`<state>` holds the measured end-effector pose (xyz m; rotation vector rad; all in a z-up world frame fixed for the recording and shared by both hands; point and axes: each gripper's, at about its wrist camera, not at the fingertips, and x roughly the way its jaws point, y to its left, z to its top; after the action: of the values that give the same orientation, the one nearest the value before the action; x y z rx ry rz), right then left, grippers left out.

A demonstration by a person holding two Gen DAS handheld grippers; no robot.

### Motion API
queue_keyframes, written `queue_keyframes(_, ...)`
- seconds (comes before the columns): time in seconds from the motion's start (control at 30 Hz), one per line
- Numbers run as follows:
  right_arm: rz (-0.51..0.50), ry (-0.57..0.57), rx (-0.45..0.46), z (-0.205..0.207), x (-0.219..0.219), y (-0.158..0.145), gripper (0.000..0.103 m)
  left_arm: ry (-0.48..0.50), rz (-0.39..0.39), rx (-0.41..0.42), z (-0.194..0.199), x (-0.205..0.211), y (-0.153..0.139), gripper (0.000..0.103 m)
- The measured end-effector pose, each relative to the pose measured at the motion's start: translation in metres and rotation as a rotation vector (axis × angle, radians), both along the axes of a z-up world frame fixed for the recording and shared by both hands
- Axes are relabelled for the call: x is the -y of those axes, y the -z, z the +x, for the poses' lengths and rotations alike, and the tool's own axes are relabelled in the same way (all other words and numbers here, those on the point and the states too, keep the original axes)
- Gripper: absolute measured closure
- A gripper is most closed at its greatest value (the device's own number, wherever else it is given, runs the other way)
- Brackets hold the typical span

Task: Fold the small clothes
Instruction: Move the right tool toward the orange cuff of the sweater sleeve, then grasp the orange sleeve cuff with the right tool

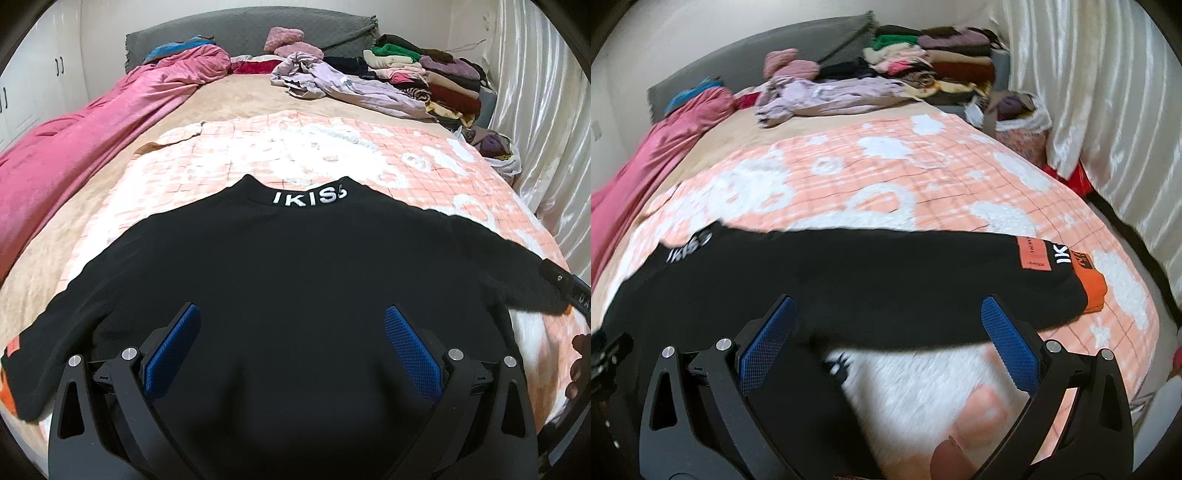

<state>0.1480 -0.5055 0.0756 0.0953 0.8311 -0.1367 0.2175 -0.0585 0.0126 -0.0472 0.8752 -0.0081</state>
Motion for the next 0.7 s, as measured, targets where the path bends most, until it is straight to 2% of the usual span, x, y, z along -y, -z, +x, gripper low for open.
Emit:
queue_keyframes(0.3,0.021,0.192,-0.023,0.031,0.078,0.014,0.008,0.054,0.001,-0.039,0.036,0.022,0.022,0.004)
queue_keyframes(0.5,0.032,0.343,-0.029,0.021,0.138,0.027,0.008,0.092,0.022,-0.035,0.044,0.045,0.031,0.004)
queue_keyframes(0.7,0.016,0.423,-0.018,0.009,0.179,0.028,0.008,0.123,0.038,-0.024,0.048,0.068,0.032,0.004)
